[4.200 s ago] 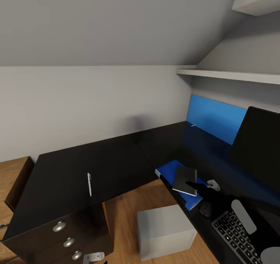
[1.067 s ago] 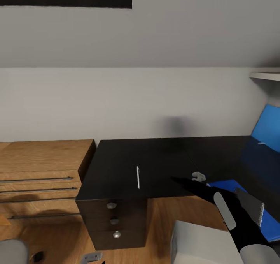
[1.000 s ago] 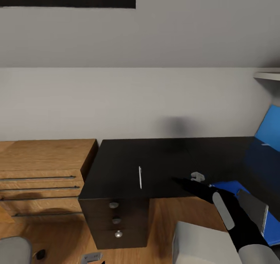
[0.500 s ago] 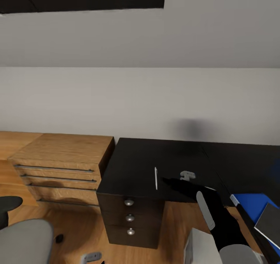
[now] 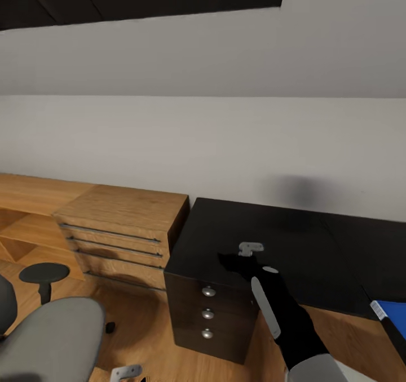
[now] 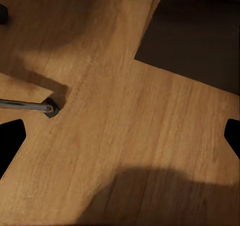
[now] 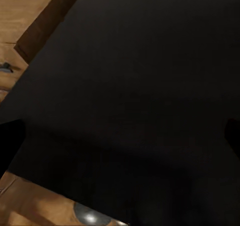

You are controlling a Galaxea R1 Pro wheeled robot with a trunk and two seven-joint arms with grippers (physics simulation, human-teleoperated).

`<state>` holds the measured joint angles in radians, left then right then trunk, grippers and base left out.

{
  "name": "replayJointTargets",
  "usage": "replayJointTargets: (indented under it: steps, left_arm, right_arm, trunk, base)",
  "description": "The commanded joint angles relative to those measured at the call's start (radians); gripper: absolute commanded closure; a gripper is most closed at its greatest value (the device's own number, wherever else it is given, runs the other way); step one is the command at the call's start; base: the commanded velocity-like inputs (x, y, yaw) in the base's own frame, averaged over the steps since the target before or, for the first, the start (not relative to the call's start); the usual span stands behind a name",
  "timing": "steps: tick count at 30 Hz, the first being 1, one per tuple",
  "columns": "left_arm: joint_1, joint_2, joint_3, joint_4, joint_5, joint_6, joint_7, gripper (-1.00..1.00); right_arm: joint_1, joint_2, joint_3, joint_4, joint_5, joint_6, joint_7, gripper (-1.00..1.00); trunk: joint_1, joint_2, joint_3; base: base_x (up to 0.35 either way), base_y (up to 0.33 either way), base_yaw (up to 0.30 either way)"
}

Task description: In the bedroom, organize the workspace by keeping the computer under the desk, ensuring the monitor is on the desk, placing the keyboard on the desk next to the monitor, placing the mouse on the desk next to the keyboard, moving the folder from the swivel chair onto the desk next to the mouse, stacking the notebook on top of the folder with the pen on top of the notebook, and positioning the swivel chair next to the desk.

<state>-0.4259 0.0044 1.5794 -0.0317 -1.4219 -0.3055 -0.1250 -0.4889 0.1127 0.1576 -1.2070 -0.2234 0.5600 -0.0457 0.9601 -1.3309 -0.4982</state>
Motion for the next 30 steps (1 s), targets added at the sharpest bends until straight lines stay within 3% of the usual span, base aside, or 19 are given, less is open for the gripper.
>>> replayJointTargets:
  steps: [1, 5, 9, 16, 23, 30]
  left_arm:
    - [-0.001, 0.002, 0.008, -0.002, -0.005, -0.001, -0.007, -1.0]
    - [-0.001, 0.009, 0.008, -0.002, -0.005, -0.001, -0.007, -1.0]
    - [-0.001, 0.011, 0.008, -0.002, -0.005, -0.001, -0.007, -1.0]
    - [-0.001, 0.015, 0.008, -0.002, -0.005, -0.001, -0.007, -1.0]
    - [-0.001, 0.015, 0.008, -0.002, -0.005, -0.001, -0.007, -1.0]
    - [-0.001, 0.016, 0.008, -0.002, -0.005, -0.001, -0.007, -1.0]
  right_arm:
    - [0.0, 0.001, 0.015, -0.006, -0.007, -0.001, -0.023, -1.0]
    - [0.0, 0.001, 0.098, -0.039, -0.006, -0.029, -0.086, -1.0]
    - [0.0, -0.008, 0.129, -0.056, -0.005, -0.041, -0.104, -1.0]
    - [-0.001, -0.021, 0.123, -0.038, -0.004, -0.046, -0.169, -1.0]
    - [-0.019, -0.021, 0.098, -0.031, 0.0, -0.041, -0.338, -1.0]
    - [-0.107, -0.017, 0.094, 0.047, 0.034, -0.049, -0.449, -1.0]
  trunk:
    - [0.0, -0.001, -0.001]
    - [0.0, -0.001, -0.002]
    - [0.0, -0.001, -0.003]
    - [0.0, -0.001, -0.003]
    - [0.0, -0.001, -0.003]
    - [0.0, -0.001, -0.003]
  base:
    - [0.0, 0.0, 0.253]
    - [0.0, 0.0, 0.123]
    - [0.0, 0.0, 0.04]
    - [0.0, 0.0, 0.01]
    - [0.0, 0.0, 0.001]
    - [0.0, 0.0, 0.0]
